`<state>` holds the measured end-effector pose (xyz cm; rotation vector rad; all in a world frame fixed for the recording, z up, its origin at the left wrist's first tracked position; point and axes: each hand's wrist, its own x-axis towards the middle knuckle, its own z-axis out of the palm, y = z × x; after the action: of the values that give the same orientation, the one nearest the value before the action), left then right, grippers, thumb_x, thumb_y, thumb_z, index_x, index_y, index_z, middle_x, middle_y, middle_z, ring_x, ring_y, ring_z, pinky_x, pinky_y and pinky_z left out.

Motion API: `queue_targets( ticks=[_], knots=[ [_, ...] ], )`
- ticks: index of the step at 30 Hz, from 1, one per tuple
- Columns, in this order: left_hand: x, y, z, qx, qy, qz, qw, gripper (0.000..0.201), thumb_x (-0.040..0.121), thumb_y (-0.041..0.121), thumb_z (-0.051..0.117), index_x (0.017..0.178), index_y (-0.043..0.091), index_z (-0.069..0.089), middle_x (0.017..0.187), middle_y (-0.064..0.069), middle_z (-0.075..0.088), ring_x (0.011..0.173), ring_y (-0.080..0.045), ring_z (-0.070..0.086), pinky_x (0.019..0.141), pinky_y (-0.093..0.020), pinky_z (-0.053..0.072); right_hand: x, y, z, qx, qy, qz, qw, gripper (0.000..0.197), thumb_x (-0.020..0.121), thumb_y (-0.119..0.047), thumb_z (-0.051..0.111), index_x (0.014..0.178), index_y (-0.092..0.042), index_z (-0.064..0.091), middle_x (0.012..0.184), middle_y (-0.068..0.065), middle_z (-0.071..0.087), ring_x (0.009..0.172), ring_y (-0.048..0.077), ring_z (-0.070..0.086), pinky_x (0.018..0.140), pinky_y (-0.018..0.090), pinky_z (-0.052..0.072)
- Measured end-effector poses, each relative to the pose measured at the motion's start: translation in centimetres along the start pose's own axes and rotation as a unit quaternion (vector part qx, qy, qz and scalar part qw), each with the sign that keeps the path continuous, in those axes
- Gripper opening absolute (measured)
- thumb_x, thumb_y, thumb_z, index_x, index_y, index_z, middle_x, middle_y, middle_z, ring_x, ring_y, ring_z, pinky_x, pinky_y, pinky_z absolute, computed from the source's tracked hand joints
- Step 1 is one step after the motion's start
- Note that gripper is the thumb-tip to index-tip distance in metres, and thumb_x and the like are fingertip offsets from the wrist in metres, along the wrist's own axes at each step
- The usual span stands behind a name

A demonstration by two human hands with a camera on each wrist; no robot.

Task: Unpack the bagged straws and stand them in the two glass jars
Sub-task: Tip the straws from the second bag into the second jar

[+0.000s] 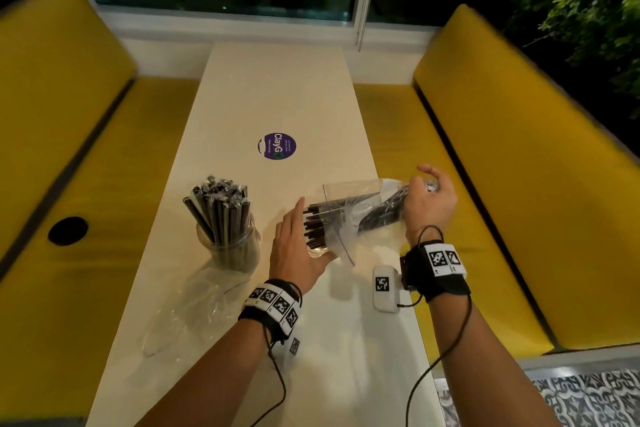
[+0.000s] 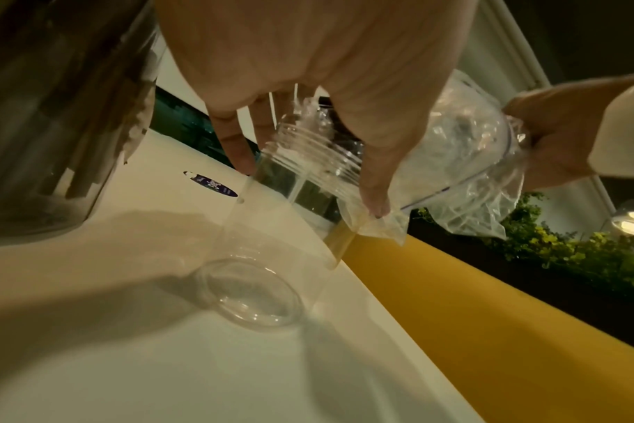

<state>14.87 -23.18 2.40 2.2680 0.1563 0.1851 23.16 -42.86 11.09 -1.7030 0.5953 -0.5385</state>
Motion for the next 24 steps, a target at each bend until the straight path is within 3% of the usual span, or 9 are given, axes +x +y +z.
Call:
queue_targets(
  ticks=[2,4,7,9,12,14,17,20,24],
  knots=[
    [0.1,0.0,0.0,0.021,0.0,0.007,1.0,0.108,0.069,0.044,0.096,0.158,0.019,0.039,0.161,-0.001,0.042,0.142,-0.024,0.044,0.118,-0.046,0.044,1.2,0.2,0.4,-0.055,-0.014,0.017,0.998,0.02,0.086,-0.022,0.061,0.097,-0.03,0.075,0.086,0.005,0.076,0.069,0.03,0.071,0.059,0.042,0.062],
    [0.1,0.0,0.1,0.023,0.002,0.016,1.0,0.096,0.068,0.043,0.097,0.148,0.018,0.05,0.163,0.003,0.041,0.141,-0.022,0.045,0.115,-0.046,0.046,1.8,-0.1,0.6,-0.082,-0.014,0.026,0.996,0.018,0.088,-0.027,0.063,0.101,-0.026,0.075,0.086,0.007,0.077,0.076,0.034,0.075,0.063,0.047,0.065],
    [0.0,0.0,0.2,0.026,0.003,0.02,0.999,0.092,0.07,0.041,0.097,0.147,0.019,0.052,0.156,0.002,0.05,0.139,-0.024,0.048,0.114,-0.051,0.046,2.6,-0.6,0.6,-0.089,-0.018,0.022,0.996,0.023,0.093,-0.02,0.064,0.112,-0.013,0.076,0.087,0.007,0.073,0.071,0.023,0.065,0.054,0.026,0.05],
    [0.0,-0.1,0.3,0.045,-0.004,0.027,0.999,0.09,0.073,0.045,0.094,0.149,0.019,0.053,0.158,0.002,0.048,0.14,-0.026,0.047,0.113,-0.051,0.046,2.6,-1.0,0.8,-0.102,-0.019,0.008,0.995,0.022,0.095,-0.017,0.063,0.112,-0.013,0.076,0.092,0.008,0.071,0.079,0.023,0.063,0.051,0.02,0.039],
    [0.1,-0.5,0.3,0.079,-0.014,0.038,0.996,0.09,0.075,0.057,0.089,0.15,0.02,0.054,0.161,0.002,0.045,0.139,-0.026,0.046,0.114,-0.049,0.046,1.9,-2.2,1.7,-0.13,-0.032,-0.041,0.99,0.013,0.095,-0.017,0.063,0.099,-0.026,0.071,0.102,0.011,0.072,0.097,0.029,0.069,0.06,0.026,0.052],
    [0.2,-0.6,0.3,0.071,-0.014,0.033,0.997,0.093,0.074,0.056,0.089,0.15,0.017,0.053,0.16,0.001,0.045,0.141,-0.025,0.045,0.116,-0.046,0.044,0.8,-3.1,2.5,-0.116,-0.041,-0.087,0.989,0.014,0.095,-0.017,0.063,0.098,-0.03,0.068,0.101,0.004,0.072,0.092,0.023,0.071,0.067,0.034,0.062],
    [0.3,-0.7,0.2,0.04,-0.016,0.015,0.999,0.101,0.069,0.045,0.096,0.152,0.012,0.049,0.158,-0.002,0.047,0.143,-0.025,0.045,0.12,-0.045,0.043,-1.1,-3.8,3.8,-0.085,-0.046,-0.177,0.98,0.013,0.095,-0.019,0.063,0.099,-0.029,0.069,0.098,-0.004,0.069,0.09,0.018,0.069,0.079,0.041,0.063],
    [0.3,-0.9,0.3,0.019,-0.023,0.003,1.0,0.104,0.067,0.034,0.099,0.154,0.011,0.045,0.157,-0.003,0.046,0.145,-0.024,0.044,0.12,-0.046,0.043,-2.4,-3.7,4.7,-0.103,-0.091,-0.23,0.963,0.008,0.098,-0.019,0.065,0.101,-0.016,0.071,0.098,-0.001,0.065,0.091,0.016,0.063,0.083,0.037,0.059],
    [0.1,-0.8,0.2,-0.044,-0.01,-0.022,0.999,0.105,0.064,0.028,0.102,0.149,0.017,0.043,0.148,-0.001,0.049,0.136,-0.017,0.049,0.112,-0.035,0.05,-2.8,-4.1,4.7,-0.085,-0.071,-0.267,0.957,0.012,0.1,-0.027,0.066,0.097,-0.015,0.066,0.094,-0.001,0.064,0.086,0.014,0.06,0.077,0.024,0.051]
  ],
)
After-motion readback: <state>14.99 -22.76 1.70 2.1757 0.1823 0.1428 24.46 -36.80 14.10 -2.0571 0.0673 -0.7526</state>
